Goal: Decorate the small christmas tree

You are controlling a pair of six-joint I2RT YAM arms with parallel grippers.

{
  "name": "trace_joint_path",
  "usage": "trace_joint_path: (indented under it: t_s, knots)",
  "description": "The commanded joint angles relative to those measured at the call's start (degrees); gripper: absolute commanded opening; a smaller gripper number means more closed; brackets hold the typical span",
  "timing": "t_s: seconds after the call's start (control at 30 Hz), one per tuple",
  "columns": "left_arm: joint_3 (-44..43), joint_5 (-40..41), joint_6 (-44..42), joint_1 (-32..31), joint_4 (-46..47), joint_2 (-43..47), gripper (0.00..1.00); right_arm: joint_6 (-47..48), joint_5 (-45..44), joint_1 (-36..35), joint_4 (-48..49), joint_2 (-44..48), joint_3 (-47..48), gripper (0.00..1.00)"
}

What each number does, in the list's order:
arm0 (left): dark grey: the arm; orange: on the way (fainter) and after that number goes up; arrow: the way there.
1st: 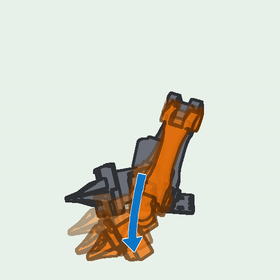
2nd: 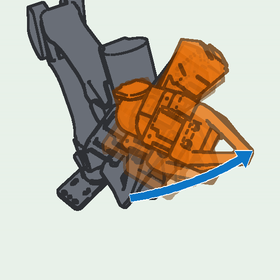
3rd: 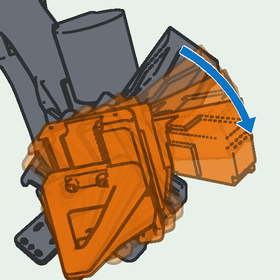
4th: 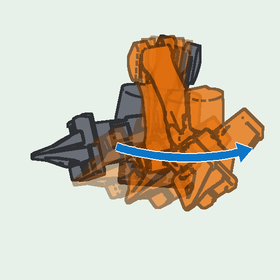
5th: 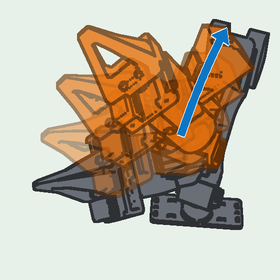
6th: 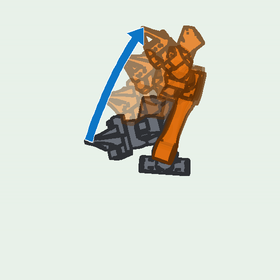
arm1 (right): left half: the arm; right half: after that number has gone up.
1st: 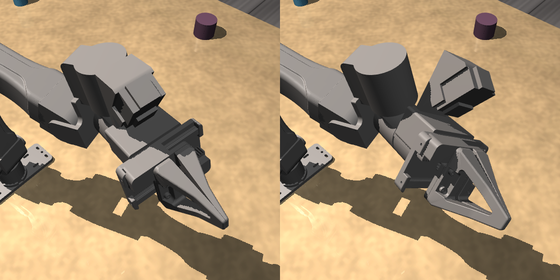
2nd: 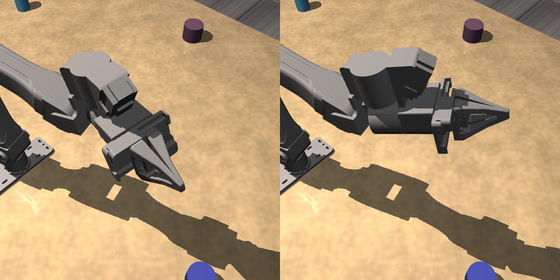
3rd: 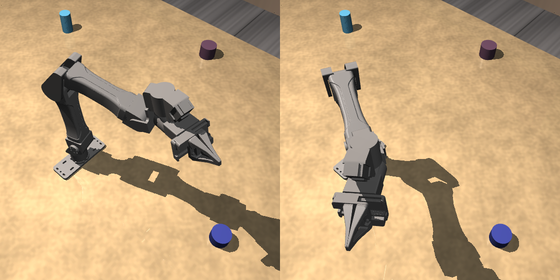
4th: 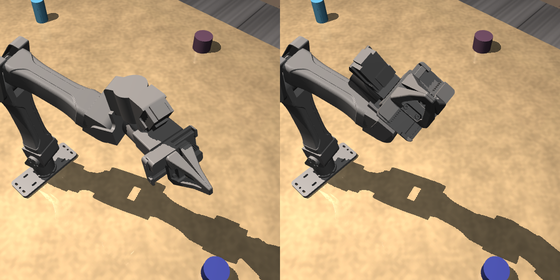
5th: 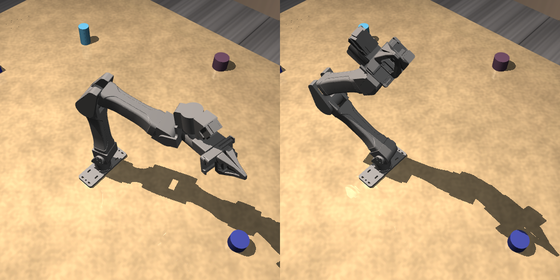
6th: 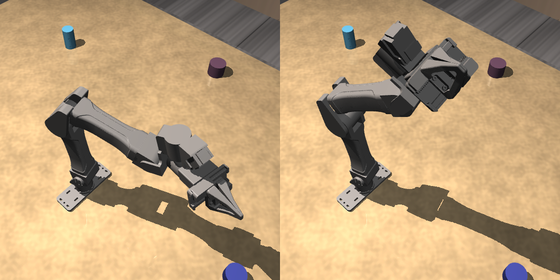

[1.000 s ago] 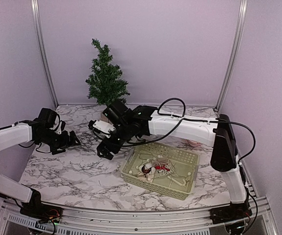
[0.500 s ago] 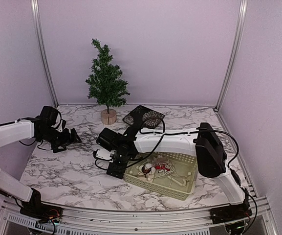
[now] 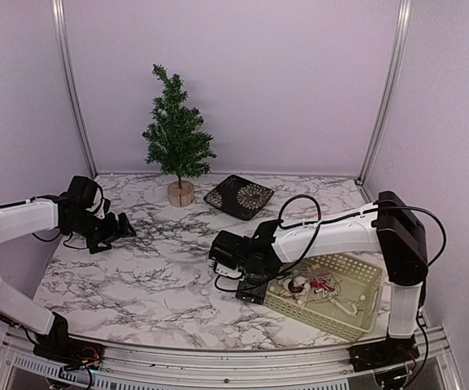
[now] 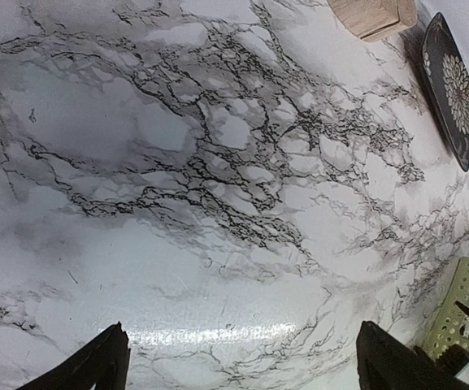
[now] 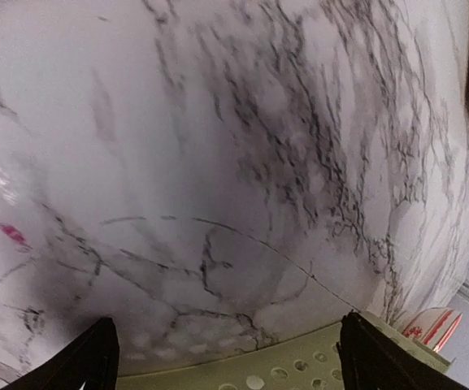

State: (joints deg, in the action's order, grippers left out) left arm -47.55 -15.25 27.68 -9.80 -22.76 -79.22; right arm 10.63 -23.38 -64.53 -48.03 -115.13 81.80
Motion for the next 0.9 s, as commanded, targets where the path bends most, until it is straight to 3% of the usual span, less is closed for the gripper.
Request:
trace_joint_path:
  t_s: [0.0,0.17,0.27,0.53,0.7,0.87]
  knots:
    - [-0.35,-0.95,0.09,0.13,1.22,-1.35,0.99,-4.71,-5.64,4.94,0.94,5.11,-3.7,0.92]
    - [-1.27,-1.71,-0.23,0.05,1.55,-2.67,0.99,-6.89,3.28,3.4,-0.33,13.14,0.64,0.93]
    - [-1.57,-1.81,-0.25,-0.04,1.64,-2.95,0.99,-11.73,14.41,0.46,-1.57,17.04,2.0,0.93]
    - [-0.18,-1.5,0.43,-0.28,1.61,-2.04,0.99,-32.78,35.42,-2.53,-6.11,28.17,-14.29,0.84]
    - [0.38,-1.14,0.68,-0.46,1.67,-2.1,0.99,-47.75,38.41,-2.53,-10.68,35.48,-20.86,0.81]
    - [-0.21,-0.86,1.12,-0.99,1.99,-3.77,0.99,-57.01,37.59,-2.57,-10.57,39.44,-29.96,0.82]
